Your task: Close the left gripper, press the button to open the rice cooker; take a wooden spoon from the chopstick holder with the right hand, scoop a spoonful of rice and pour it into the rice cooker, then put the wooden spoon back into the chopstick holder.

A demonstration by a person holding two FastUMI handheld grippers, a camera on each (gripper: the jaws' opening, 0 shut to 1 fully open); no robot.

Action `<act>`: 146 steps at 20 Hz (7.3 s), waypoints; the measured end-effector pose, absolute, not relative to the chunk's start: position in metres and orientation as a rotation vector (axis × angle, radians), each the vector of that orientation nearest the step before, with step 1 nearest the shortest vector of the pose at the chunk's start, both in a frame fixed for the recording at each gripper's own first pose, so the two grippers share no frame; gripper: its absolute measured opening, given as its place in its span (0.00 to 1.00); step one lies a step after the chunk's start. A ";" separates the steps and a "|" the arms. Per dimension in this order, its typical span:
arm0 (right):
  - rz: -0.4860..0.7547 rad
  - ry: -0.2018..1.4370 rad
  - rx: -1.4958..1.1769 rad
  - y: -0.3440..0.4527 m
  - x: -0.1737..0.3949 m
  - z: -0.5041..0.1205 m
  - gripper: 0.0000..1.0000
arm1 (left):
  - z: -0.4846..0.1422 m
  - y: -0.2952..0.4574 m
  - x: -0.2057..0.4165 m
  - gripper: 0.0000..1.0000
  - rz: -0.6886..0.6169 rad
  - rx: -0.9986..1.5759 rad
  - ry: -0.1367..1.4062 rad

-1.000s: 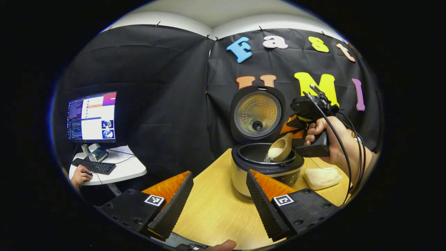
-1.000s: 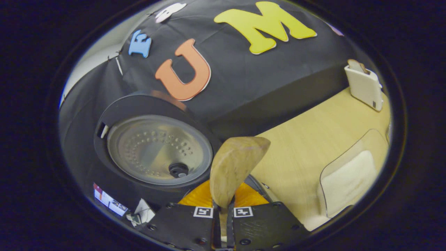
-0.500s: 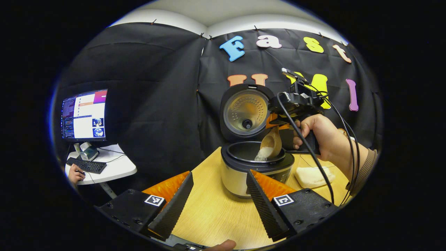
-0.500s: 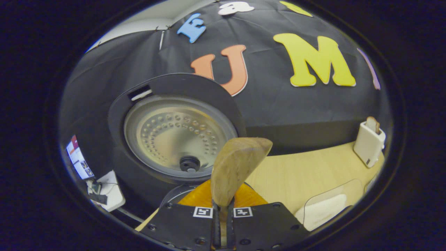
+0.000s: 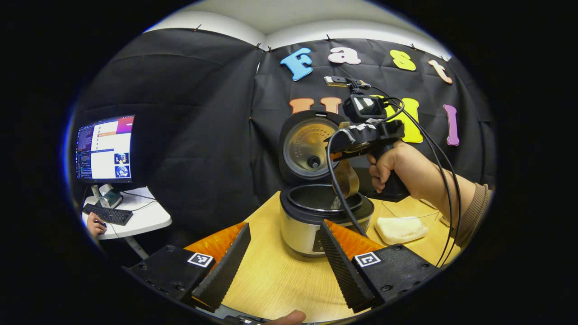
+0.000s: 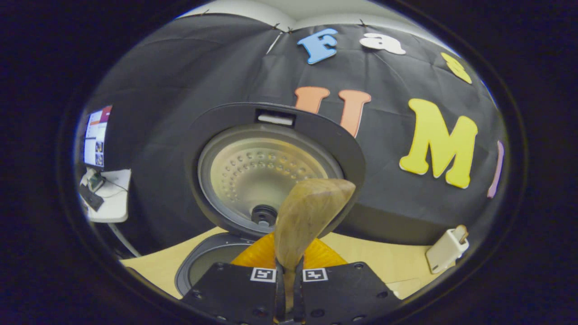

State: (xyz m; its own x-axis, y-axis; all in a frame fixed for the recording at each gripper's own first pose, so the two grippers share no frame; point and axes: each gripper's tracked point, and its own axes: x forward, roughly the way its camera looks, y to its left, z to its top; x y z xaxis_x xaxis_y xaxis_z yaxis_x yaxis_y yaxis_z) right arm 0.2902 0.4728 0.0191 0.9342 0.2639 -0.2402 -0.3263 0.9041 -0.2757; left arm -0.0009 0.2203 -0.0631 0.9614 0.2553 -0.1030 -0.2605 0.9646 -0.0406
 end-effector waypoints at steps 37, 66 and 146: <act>-0.166 0.074 -0.304 0.027 0.260 0.119 0.07 | -0.034 0.152 0.002 0.98 0.141 -0.039 0.048; -0.271 0.333 -0.043 -0.102 0.263 -0.060 0.25 | -0.038 0.140 0.009 0.98 0.136 -0.016 0.065; 0.044 0.147 0.031 -0.049 0.035 0.001 0.96 | 0.149 0.235 0.305 0.97 0.380 -0.028 0.217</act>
State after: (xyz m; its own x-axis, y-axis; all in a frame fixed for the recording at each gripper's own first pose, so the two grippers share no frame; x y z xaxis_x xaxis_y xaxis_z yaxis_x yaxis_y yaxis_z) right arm 0.0348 -0.0490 0.0006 0.9883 0.0457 -0.1455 -0.0412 0.9986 0.0336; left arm 0.3054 0.2351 0.1488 0.9060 0.3645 -0.2152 -0.3705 0.9287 0.0130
